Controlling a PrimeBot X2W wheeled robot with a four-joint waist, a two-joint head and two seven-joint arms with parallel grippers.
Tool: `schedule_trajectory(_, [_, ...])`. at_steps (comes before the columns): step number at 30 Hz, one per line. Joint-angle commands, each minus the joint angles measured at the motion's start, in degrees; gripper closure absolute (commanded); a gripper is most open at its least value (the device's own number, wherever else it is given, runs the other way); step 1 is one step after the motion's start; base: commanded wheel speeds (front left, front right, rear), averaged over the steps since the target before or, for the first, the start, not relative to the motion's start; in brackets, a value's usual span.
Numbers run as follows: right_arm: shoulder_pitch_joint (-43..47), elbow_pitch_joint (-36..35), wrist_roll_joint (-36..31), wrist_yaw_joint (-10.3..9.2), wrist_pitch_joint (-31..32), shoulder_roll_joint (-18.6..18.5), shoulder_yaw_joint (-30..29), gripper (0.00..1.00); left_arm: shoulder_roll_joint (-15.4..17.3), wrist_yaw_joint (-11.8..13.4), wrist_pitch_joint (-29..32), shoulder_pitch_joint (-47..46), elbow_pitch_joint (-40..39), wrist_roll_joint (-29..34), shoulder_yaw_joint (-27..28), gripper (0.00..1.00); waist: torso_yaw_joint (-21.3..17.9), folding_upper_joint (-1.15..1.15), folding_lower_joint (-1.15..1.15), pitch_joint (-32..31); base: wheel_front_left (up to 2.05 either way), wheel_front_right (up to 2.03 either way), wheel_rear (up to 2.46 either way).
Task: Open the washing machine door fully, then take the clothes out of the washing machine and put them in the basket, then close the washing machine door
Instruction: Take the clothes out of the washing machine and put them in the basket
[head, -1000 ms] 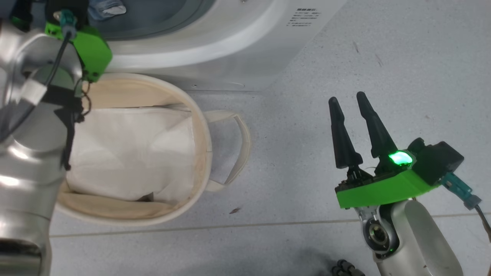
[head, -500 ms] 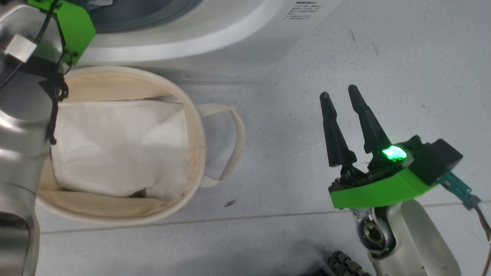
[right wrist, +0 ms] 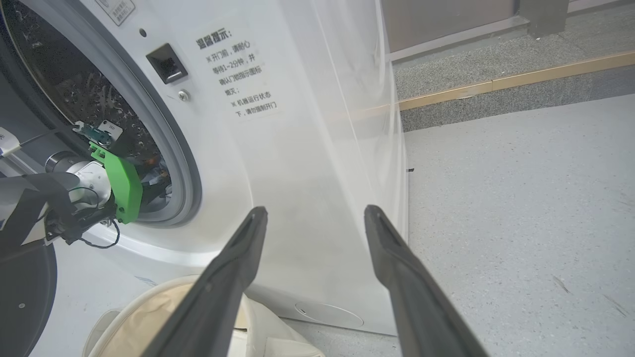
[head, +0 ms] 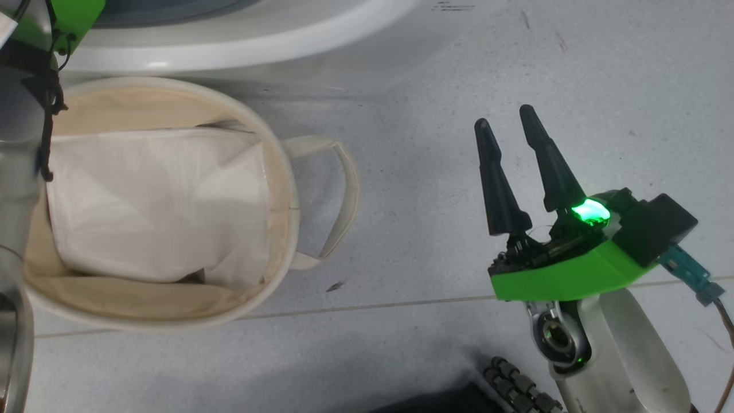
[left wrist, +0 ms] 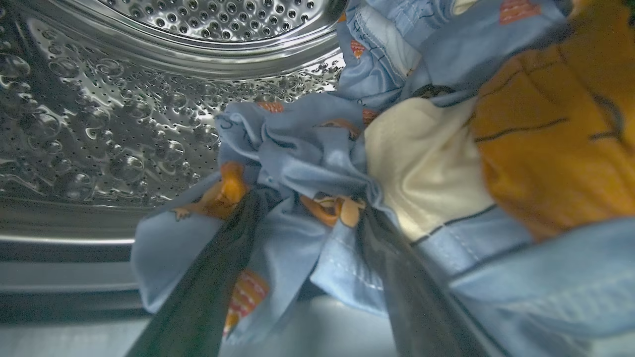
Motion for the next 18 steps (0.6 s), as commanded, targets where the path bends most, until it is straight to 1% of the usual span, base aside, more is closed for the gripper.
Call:
schedule_trajectory(1, [0.7,-2.0,-0.6,0.01,-0.7,0.1,0.8,0.00,3.1,0.6,-0.1,-1.4,0.1,-0.3,0.8,1.00,0.2,0.00,0.00,0.1,0.00,0.00,0.00])
schedule_trajectory(5, [0.4,-2.0,-1.1,0.01,-0.7,0.1,0.4,0.00,2.4,0.7,-2.4,-1.9,1.0,-1.3,0.9,1.00,1.1,0.00,0.00,-0.1,0.00,0.00,0.00])
schedule_trajectory(12, [0.6,-1.4,-2.2,0.01,-0.7,0.1,0.0,0.00,-0.2,1.1,-10.2,-0.7,1.0,-4.0,1.4,1.00,3.2,0.00,0.00,-2.4,0.00,0.00,0.00])
schedule_trajectory(18, [1.5,-0.5,-2.8,0.01,-0.7,0.1,-0.6,0.00,-2.6,1.0,-17.3,2.0,0.4,-6.8,2.3,1.00,5.0,0.00,0.00,-6.2,0.00,0.00,0.00])
